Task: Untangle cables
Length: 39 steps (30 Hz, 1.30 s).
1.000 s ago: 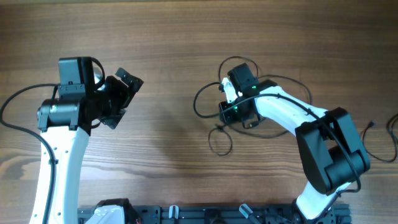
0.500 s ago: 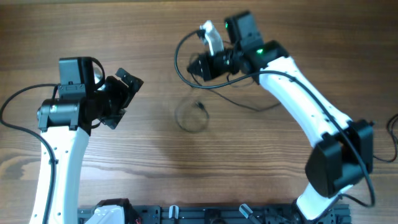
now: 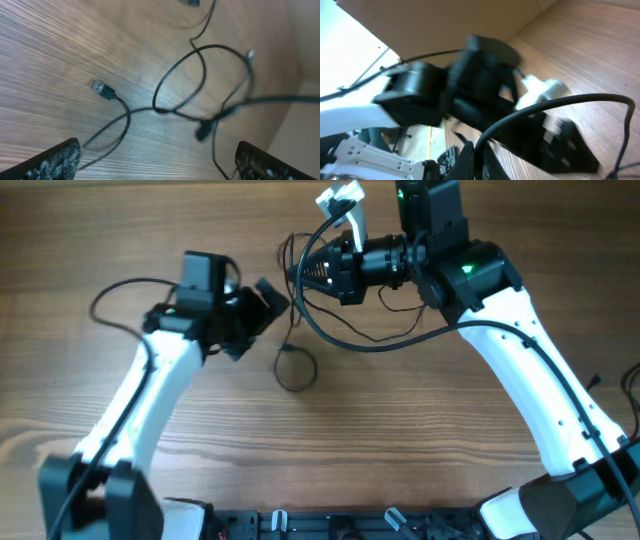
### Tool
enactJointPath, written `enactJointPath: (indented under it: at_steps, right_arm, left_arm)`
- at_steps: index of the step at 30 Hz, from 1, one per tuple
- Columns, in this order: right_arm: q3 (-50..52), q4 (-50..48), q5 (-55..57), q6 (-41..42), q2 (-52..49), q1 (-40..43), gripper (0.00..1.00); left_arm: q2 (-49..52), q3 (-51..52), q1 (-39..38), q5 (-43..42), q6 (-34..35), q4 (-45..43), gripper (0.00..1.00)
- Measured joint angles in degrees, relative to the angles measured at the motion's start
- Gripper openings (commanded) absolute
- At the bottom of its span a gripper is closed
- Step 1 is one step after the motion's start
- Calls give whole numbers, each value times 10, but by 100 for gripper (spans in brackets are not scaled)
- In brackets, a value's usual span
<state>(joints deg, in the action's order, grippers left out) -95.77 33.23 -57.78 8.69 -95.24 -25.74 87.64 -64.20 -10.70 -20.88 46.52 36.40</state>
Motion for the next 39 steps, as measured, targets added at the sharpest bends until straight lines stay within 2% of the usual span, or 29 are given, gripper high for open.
enactJointPath:
  at_steps: [2, 3, 8, 10, 12, 17, 18, 19, 20, 23, 26, 30, 34, 36, 39]
  right_arm:
    - [0, -3, -12, 0, 0, 0, 4]
    - [0, -7, -17, 0, 0, 0, 4]
    - [0, -35, -33, 5, 0, 3, 4]
    - [0, -65, -38, 20, 0, 14, 4]
    - [0, -102, -39, 49, 0, 37, 4]
    - [0, -194, -41, 93, 0, 77, 4]
    - [0, -202, -41, 99, 0, 84, 4]
    - [0, -211, -41, 106, 0, 93, 4]
    - [0, -217, -41, 110, 0, 103, 4]
    - [0, -186, -38, 118, 0, 123, 4]
    - [0, -132, -24, 111, 0, 128, 4]
    - [0, -120, -15, 119, 0, 128, 4]
    - [0, -132, -12, 147, 0, 128, 4]
    - [0, -136, -11, 162, 0, 128, 4]
    - [0, -143, -23, 175, 0, 128, 4]
  left_arm:
    - [39, 1, -22, 0, 0, -32, 97]
    - [55, 1, -31, 1, 0, -45, 89]
    - [114, 1, -63, 47, -3, -70, 35]
    - [137, 2, -80, 62, -7, -80, 6]
    - [152, 2, -103, 70, -8, -87, 4]
    - [165, 2, -145, 94, -8, -91, 4]
    - [165, 2, -153, 99, -8, -90, 18]
    - [165, 2, -160, 104, -8, -91, 43]
    - [165, 2, -167, 108, -9, -89, 100]
    - [165, 2, -171, 116, -43, -83, 100]
    - [155, 2, -139, 114, -73, -79, 100]
    - [66, 5, -114, 118, -109, -86, 100]
    - [-3, 3, -170, 163, -122, -120, 100]
    - [8, 3, -213, 185, -129, -141, 100]
    - [38, 4, -236, 204, -132, -200, 100]
